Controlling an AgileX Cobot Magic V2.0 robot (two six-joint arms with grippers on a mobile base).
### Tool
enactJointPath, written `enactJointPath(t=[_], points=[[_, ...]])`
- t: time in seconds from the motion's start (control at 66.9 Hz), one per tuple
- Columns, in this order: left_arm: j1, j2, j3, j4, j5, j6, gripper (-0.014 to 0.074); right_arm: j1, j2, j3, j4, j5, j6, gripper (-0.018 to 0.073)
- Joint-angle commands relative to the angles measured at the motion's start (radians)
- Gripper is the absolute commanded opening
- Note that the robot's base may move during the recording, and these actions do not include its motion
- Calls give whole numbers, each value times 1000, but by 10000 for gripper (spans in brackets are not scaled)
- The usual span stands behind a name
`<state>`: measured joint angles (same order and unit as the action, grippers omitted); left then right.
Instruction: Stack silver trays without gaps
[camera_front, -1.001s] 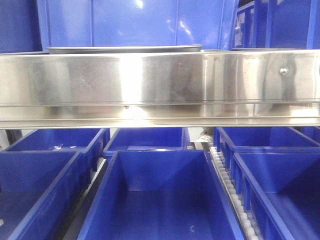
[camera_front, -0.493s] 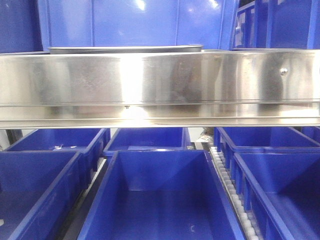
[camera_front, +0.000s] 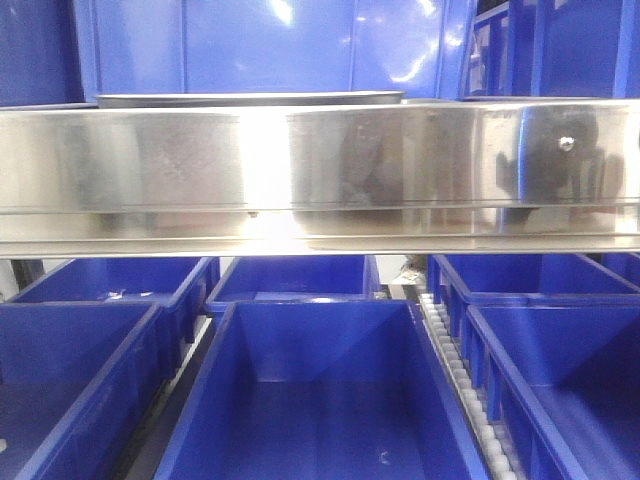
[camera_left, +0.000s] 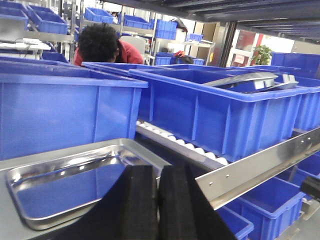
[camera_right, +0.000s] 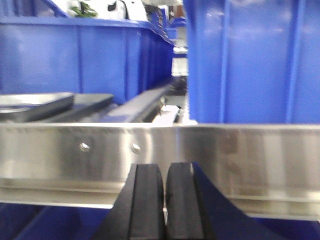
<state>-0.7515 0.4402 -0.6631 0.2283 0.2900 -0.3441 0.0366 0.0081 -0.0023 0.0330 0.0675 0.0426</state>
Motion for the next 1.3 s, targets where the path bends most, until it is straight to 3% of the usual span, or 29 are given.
enactJointPath(t=[0.0, 0.986, 1.106, 1.136, 1.196, 1.285], points=[[-6, -6, 0, 3, -17, 2, -7, -34, -8, 2, 4, 5, -10, -17], [-6, -6, 0, 11, -17, 2, -7, -57, -8, 2, 4, 7, -10, -17], [-1, -36, 11, 42, -133, 6, -7, -57, -8, 2, 4, 7, -10, -17], [9, -46, 23, 42, -180, 33, -7, -57, -8, 2, 4, 7, -10, -17], [48, -64, 48, 16, -226, 160, -7, -57, -8, 2, 4, 7, -10, -17], [165, -95, 103, -178, -222, 344, -7, -57, -8, 2, 4, 7, -10, -17]])
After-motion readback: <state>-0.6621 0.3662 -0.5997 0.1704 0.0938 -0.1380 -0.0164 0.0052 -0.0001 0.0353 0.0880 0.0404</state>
